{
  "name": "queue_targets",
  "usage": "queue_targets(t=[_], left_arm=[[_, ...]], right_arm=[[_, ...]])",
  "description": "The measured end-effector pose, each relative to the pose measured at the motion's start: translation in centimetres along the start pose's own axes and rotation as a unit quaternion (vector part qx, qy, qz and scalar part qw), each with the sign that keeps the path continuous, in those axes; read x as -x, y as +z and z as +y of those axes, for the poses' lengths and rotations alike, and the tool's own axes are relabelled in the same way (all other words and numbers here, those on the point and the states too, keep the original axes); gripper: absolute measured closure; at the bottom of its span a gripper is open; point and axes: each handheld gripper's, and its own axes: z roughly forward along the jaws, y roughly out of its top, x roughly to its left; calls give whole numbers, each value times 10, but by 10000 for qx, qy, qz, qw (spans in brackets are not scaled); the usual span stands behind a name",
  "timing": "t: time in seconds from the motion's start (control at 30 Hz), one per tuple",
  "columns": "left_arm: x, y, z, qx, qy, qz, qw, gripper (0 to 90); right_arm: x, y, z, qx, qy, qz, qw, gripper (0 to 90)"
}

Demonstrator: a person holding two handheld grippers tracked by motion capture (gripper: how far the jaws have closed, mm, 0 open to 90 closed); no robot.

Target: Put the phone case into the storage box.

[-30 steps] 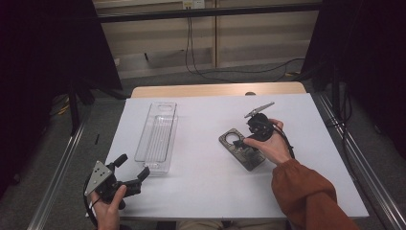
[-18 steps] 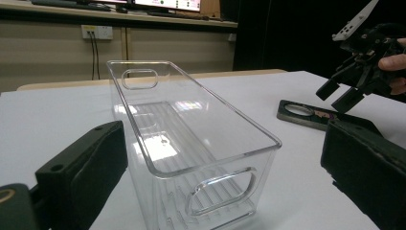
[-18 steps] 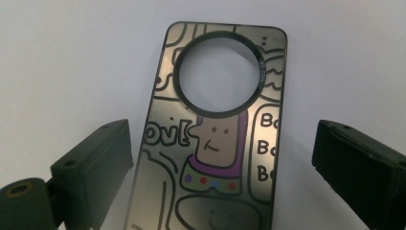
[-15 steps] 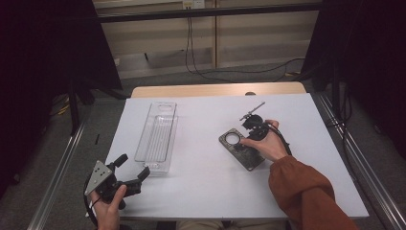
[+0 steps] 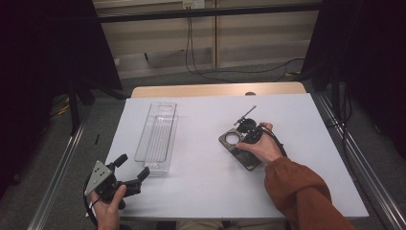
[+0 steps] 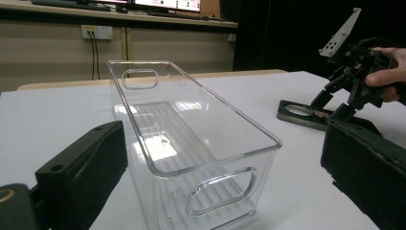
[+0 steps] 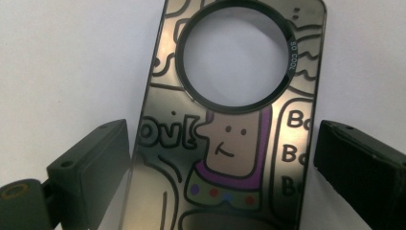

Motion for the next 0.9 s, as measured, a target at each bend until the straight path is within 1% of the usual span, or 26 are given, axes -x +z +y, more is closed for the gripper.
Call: queue_targets(t=[0.13,0.2,0.23,0.27,0.3,0.33,0.37,0.4,0.43,0.53,0.57,0.63,0.7,0.73,0.77,0.8,0.83,0.87,0.9], left_arm=[[0,0,0,1,-6,-1,10000,23],[0,0,0,1,-6,1,10000,23],[0,0,0,-3,1,-3,10000,23],[0,0,0,-3,5,-24,10000,23],[0,0,0,-5,7,-28,10000,23],[0,0,0,-5,12,-26,10000,23],[0,0,0,-9,11,-28,10000,23],[0,0,0,-9,11,-28,10000,23],[0,0,0,0,6,-27,10000,23],[0,0,0,-5,-1,-15,10000,23],[0,0,0,-9,6,-11,10000,23],[0,0,0,-8,14,-22,10000,23],[0,-1,0,17,7,6,10000,23],[0,-1,0,17,7,6,10000,23],[0,-1,0,12,-13,7,10000,23],[0,-1,0,12,-1,-2,10000,23],[0,-1,0,2,10,-12,10000,23],[0,-1,0,2,10,-12,10000,23],[0,-1,0,-7,17,7,10000,23]], right_arm=[[-1,2,0,-105,35,-28,9999,38],[-2,3,0,-108,7,-57,9999,27],[-4,5,0,-98,13,-80,9999,0],[-4,5,0,-98,13,-80,9999,0],[-7,7,1,-199,-59,-192,9996,0],[-9,7,2,-233,-44,-243,9994,0],[-9,8,2,-241,-121,-300,9992,0],[-9,8,2,-241,-121,-300,9992,0],[-13,10,3,-263,-93,-434,9987,0],[-14,11,2,-249,-143,-492,9984,0],[-15,11,2,-247,-92,-471,9985,0],[-15,11,2,-263,-111,-507,9983,0],[-15,11,0,-188,-139,-537,9983,0],[-16,11,-1,-142,-94,-535,9984,0],[-15,11,-2,-77,-113,-539,9985,0],[-16,11,-4,-11,-79,-528,9986,0],[-16,11,-7,104,-80,-526,9985,0],[-16,11,-7,104,-80,-526,9985,0],[-15,10,-9,202,-44,-496,9986,0]])
